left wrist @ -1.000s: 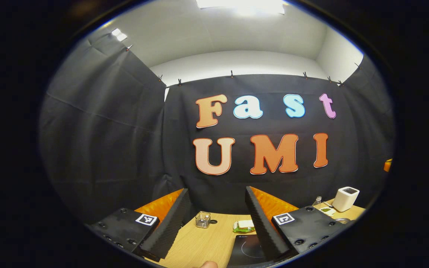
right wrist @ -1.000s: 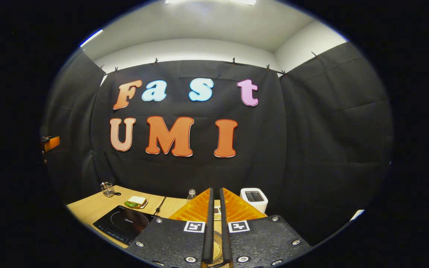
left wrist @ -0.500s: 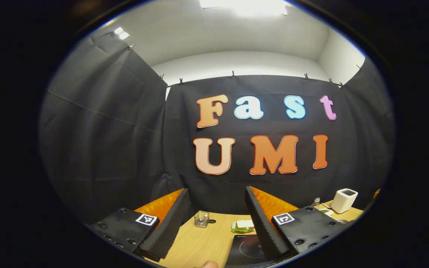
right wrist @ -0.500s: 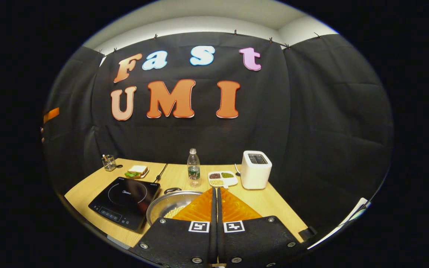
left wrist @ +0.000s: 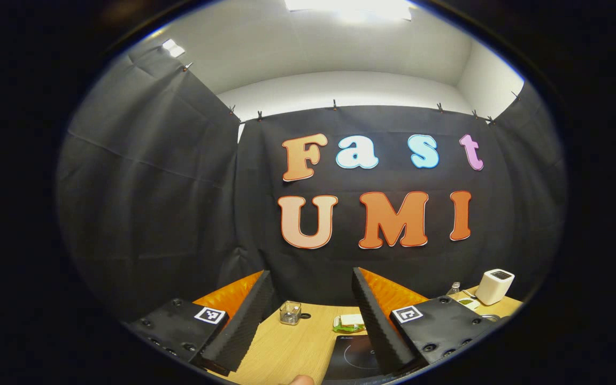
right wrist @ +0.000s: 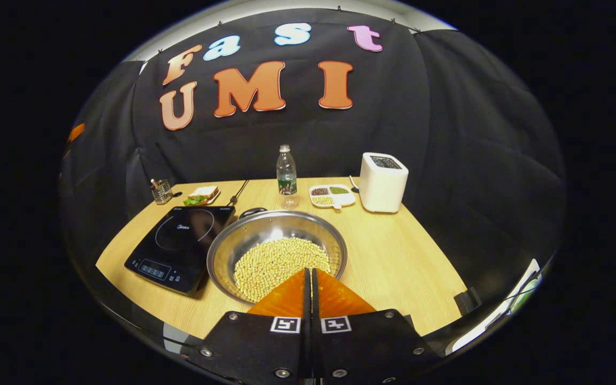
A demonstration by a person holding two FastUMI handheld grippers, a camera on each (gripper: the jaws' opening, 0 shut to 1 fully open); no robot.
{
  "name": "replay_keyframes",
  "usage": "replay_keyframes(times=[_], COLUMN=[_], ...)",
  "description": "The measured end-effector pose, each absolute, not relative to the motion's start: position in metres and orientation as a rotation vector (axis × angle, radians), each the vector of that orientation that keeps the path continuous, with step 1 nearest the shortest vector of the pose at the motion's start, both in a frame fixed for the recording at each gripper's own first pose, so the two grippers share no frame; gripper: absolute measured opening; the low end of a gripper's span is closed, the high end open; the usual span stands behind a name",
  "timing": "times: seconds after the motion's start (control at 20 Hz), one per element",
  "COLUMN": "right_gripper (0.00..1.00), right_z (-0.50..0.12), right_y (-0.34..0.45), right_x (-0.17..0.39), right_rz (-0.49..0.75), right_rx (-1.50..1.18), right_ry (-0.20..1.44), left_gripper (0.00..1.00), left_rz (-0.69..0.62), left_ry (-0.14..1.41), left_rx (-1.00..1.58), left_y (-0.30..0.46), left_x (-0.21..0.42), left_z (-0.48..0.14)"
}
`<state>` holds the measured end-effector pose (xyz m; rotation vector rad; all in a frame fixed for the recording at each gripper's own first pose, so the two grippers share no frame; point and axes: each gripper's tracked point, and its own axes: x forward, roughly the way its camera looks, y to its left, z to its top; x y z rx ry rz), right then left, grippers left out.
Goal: First push the handle of the pot to place it horizontally, then grasp the pot with both hands and set it on the induction cooktop.
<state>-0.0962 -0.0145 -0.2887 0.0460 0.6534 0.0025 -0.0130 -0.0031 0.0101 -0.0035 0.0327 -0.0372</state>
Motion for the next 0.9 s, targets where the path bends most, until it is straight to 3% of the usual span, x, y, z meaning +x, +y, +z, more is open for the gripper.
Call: replay_keyframes(times=[0.45, 0.9], right_gripper=[0.00, 0.00], right_z=[-0.348, -0.384], right_y=[0.017, 0.023], right_x=[-0.121, -0.131], right_rz=[0.089, 0.099], right_rx=[0.037, 0.042], right_ry=[0.820, 0.918], left_gripper=[0.99, 0.99], left_rz=[-0.060, -0.037], left_ry=[0.058, 0.056], left_rx=[-0.022, -0.015], left_y=[-0.008, -0.001], left_x=[-0.014, -0.010], left_z=[0.003, 0.000])
